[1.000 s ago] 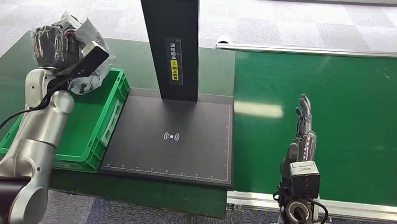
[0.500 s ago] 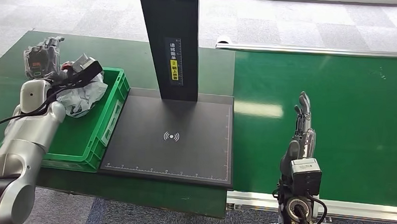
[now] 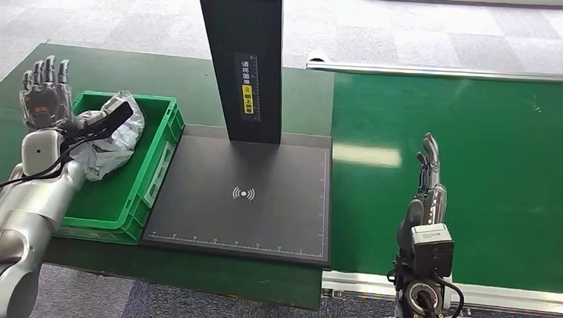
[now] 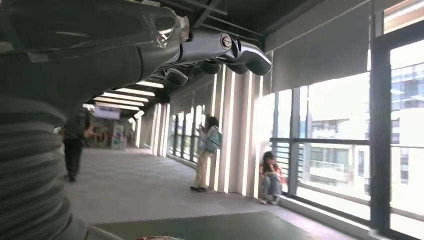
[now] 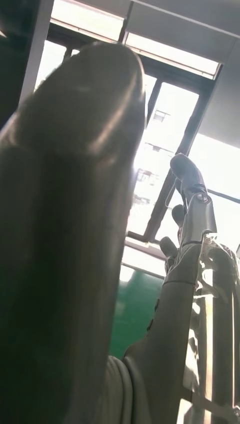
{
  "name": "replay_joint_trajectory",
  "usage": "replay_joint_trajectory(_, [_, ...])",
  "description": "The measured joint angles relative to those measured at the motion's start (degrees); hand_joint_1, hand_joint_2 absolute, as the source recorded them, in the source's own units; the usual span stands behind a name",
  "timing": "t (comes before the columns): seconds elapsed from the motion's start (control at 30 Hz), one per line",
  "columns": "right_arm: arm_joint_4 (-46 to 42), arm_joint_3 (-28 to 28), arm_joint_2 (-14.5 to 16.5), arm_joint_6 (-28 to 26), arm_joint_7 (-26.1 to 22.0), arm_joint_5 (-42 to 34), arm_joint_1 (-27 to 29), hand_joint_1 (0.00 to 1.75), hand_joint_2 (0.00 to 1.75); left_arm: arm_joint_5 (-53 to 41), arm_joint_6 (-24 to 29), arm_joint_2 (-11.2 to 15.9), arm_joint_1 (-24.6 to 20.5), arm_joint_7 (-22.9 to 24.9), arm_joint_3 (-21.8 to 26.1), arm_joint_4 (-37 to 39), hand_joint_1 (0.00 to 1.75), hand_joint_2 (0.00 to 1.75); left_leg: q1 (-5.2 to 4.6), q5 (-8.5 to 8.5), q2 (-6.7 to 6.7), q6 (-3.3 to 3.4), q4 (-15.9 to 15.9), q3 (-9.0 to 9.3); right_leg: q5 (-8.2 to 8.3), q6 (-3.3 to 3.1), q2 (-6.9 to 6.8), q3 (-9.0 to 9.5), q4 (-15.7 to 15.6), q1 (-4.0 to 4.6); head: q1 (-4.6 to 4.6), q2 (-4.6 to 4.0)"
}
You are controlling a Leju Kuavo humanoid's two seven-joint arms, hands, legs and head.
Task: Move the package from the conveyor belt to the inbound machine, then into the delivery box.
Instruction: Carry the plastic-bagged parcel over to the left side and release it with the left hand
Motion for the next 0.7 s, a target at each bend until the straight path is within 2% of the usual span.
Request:
replay_joint_trajectory(0.1, [0.10,-0.04,-0.05,-0.40,0.37,0.15,0.36,0.00,0.00,16.25,-2.34,-2.93,5.79,-11.54,2.24,-10.02,0.00,1.75,-0.02,-0.02,0.01,-0.01,0.00,-0.01,0.00,0.01,0.01,-0.01,-0.01,-0.03,0.00,0.00])
replay_joint_trajectory(0.17, [0.28,-0.10,-0.05,-0.36,0.66,0.24,0.56,0.00,0.00,28.55,-5.19,-5.39,10.41,-17.48,2.84,-18.45,0.00,1.75,-0.04,-0.05,0.03,0.00,0.00,-0.04,-0.01,0.01,0.01,-0.01,-0.02,-0.04,0.00,0.00])
replay_joint_trajectory(0.23, [0.39,-0.14,-0.04,-0.28,0.79,0.23,0.66,0.00,0.00,34.88,-6.47,-6.69,12.81,-20.17,2.96,-22.49,0.00,1.75,-0.04,-0.07,0.05,0.00,0.00,-0.07,-0.01,0.02,0.02,-0.01,-0.03,-0.05,-0.01,0.00])
replay_joint_trajectory(0.3, [0.43,-0.16,-0.04,-0.27,0.83,0.24,0.69,0.00,0.00,36.28,-6.59,-6.83,13.32,-20.73,2.99,-23.53,0.00,1.75,-0.04,-0.08,0.05,0.01,0.00,-0.07,-0.01,0.02,0.03,-0.01,-0.03,-0.06,-0.01,0.00])
replay_joint_trajectory(0.37, [1.10,-0.41,0.00,-0.25,0.93,-0.01,1.11,0.00,0.00,46.23,-6.90,-8.70,20.60,-23.97,2.29,-36.07,0.00,1.75,-0.05,-0.15,0.07,0.02,0.00,-0.06,-0.05,0.04,0.06,-0.03,-0.05,-0.07,-0.01,0.00])
replay_joint_trajectory(0.43, [1.96,-0.75,0.04,-0.22,0.96,-0.45,1.56,0.00,0.00,58.19,-9.37,-10.88,29.69,-27.25,1.13,-50.54,0.00,1.75,-0.05,-0.22,0.08,0.03,-0.01,-0.05,-0.10,0.06,0.09,-0.03,-0.06,-0.07,-0.01,0.00])
replay_joint_trajectory(0.5, [2.31,-0.97,0.04,-0.21,0.90,-0.71,1.74,0.00,0.00,60.02,-11.63,-11.63,33.61,-28.00,0.14,-55.26,0.00,1.75,-0.04,-0.22,0.08,0.03,-0.01,-0.03,-0.11,0.06,0.09,-0.02,-0.06,-0.06,-0.01,0.00])
replay_joint_trajectory(0.63, [2.49,-1.37,0.30,-0.23,0.87,-0.73,2.98,0.00,0.00,50.69,-9.84,-13.64,38.87,-25.78,-1.62,-59.03,0.00,1.75,-0.04,-0.21,0.05,0.03,-0.01,0.01,-0.11,0.06,0.05,0.03,-0.06,-0.07,0.01,0.00])
replay_joint_trajectory(0.7, [2.48,-1.55,0.48,-0.25,0.80,-0.60,3.75,0.00,0.00,53.42,-14.17,-14.73,40.20,-25.86,-2.13,-59.11,0.00,1.75,-0.05,-0.21,0.02,0.04,-0.01,0.01,-0.11,0.06,0.03,0.06,-0.06,-0.07,0.01,0.00])
